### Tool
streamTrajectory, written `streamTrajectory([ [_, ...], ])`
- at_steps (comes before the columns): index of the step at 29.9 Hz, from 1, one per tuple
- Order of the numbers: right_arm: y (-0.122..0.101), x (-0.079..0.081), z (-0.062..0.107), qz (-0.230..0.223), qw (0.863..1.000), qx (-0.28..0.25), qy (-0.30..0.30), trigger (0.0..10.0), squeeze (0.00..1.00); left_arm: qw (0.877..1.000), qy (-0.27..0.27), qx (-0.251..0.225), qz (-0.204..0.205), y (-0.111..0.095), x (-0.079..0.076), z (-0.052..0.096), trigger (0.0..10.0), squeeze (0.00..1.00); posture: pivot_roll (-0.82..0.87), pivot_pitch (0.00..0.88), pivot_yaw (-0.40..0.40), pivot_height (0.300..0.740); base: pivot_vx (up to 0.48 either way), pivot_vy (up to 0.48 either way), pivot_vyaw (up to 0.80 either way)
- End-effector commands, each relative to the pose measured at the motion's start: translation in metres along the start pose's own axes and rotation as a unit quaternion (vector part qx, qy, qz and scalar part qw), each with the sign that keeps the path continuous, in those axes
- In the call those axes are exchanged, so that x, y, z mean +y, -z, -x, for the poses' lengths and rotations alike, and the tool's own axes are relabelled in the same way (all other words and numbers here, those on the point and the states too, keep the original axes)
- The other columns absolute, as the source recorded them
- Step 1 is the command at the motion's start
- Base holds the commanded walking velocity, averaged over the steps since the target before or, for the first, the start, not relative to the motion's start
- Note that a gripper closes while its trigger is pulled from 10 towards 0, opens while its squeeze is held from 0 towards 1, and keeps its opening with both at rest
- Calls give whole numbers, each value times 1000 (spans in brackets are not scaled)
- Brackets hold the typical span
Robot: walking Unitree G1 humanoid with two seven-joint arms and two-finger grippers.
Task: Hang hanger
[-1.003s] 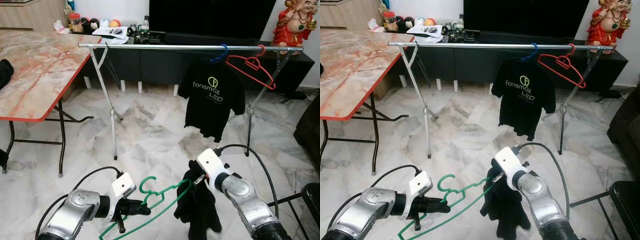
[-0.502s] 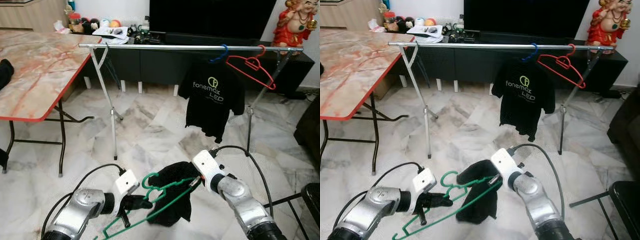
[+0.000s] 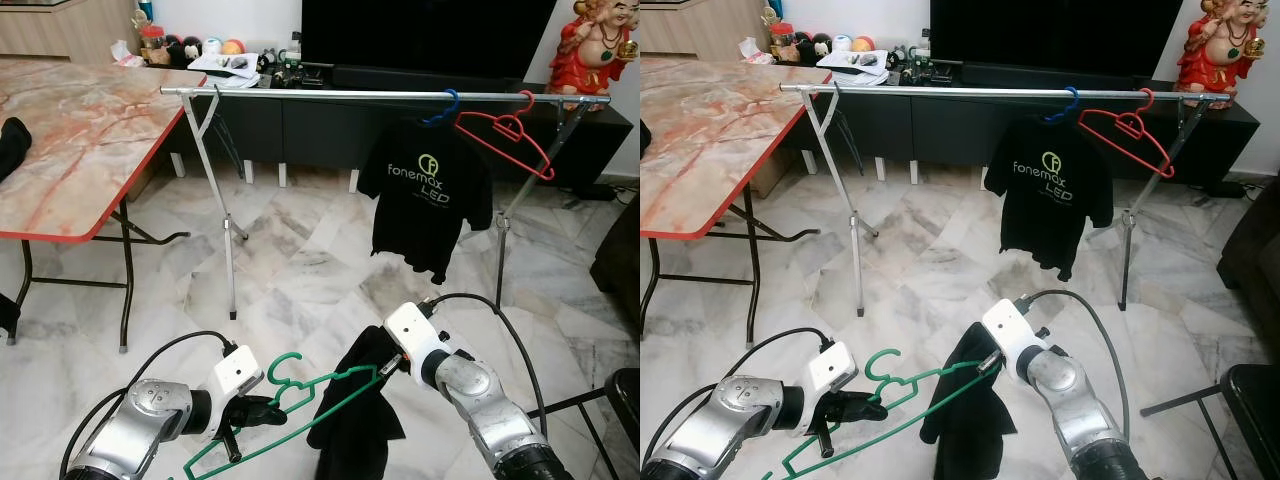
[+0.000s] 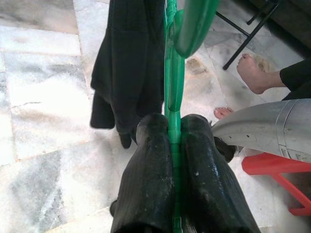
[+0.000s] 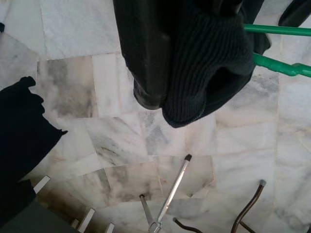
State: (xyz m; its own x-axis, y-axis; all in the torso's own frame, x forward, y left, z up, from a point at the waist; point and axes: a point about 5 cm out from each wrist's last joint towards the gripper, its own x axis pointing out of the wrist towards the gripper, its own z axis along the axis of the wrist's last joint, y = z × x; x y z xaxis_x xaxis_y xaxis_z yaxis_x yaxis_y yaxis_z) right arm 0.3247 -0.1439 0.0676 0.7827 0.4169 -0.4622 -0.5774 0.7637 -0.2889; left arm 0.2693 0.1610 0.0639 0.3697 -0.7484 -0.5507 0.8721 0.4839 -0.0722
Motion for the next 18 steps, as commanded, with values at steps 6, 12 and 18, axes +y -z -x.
streamTrajectory([
  [6,-7,-9,0,9,1000,-14,17,10000,0,1000,-2,6,-8,-3,0,3,10000,0,65,89,-38,740,0,0,0],
  [12,-6,-16,1,10,999,-12,42,10000,0,998,53,35,-11,6,-14,5,10000,0,65,90,-37,740,0,0,0],
  [18,-8,-14,0,7,999,-16,39,10000,0,999,27,33,-19,5,-9,3,10000,0,68,92,-39,740,0,0,0],
])
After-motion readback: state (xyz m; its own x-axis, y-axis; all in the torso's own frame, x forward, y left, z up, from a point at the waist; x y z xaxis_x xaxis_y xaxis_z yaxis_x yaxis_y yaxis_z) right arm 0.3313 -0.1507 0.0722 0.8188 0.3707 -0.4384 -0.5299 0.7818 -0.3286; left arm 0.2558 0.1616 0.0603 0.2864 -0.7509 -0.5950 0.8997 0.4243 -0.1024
